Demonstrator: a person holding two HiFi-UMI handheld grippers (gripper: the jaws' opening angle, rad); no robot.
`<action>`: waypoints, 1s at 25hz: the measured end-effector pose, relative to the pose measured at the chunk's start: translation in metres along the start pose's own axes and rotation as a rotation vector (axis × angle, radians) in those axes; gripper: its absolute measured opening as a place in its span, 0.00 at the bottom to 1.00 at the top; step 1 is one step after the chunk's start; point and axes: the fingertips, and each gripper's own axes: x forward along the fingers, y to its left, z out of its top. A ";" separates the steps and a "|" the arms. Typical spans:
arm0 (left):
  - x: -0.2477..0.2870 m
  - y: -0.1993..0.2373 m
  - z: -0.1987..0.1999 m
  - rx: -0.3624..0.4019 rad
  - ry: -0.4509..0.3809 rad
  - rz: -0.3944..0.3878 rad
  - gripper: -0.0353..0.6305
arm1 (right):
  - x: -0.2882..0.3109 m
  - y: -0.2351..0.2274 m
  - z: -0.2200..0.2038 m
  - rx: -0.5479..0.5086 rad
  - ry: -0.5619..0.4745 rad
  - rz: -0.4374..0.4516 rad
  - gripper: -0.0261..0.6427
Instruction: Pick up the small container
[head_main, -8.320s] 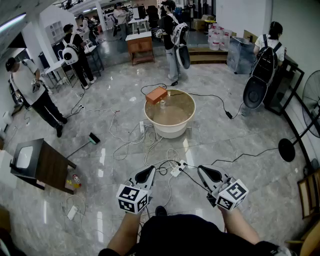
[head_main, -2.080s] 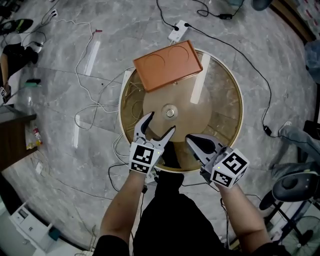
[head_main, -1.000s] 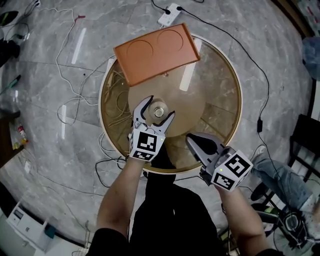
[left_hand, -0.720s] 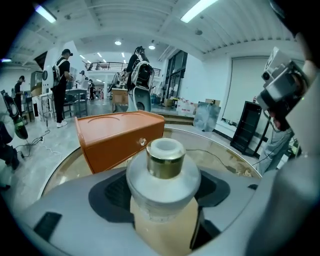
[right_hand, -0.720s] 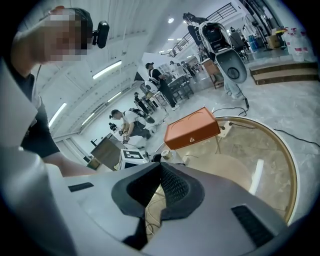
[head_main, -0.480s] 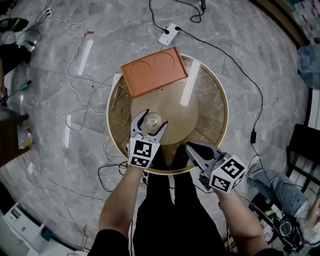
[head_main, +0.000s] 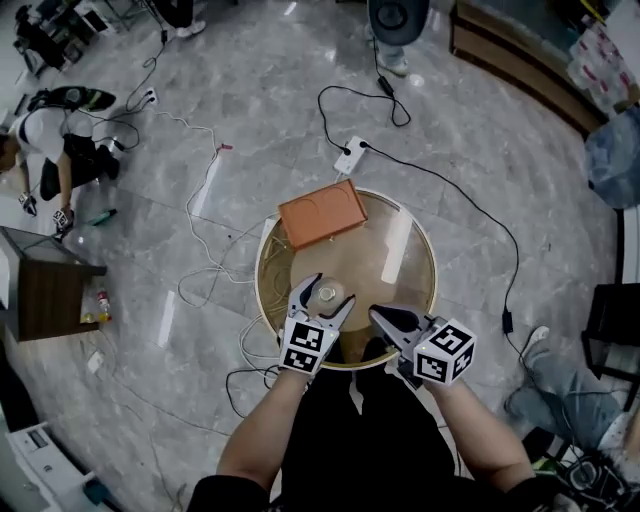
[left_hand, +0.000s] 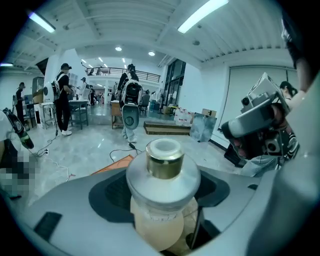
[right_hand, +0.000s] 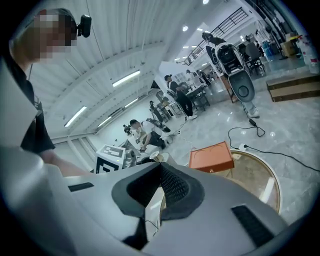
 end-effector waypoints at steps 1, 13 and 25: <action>-0.010 -0.004 0.012 0.003 -0.010 0.010 0.57 | -0.007 0.006 0.005 -0.013 -0.012 0.008 0.06; -0.096 -0.048 0.118 0.033 -0.090 0.099 0.57 | -0.091 0.052 0.054 -0.114 -0.143 0.026 0.06; -0.152 -0.097 0.163 0.021 -0.102 0.114 0.57 | -0.170 0.077 0.081 -0.182 -0.277 -0.004 0.06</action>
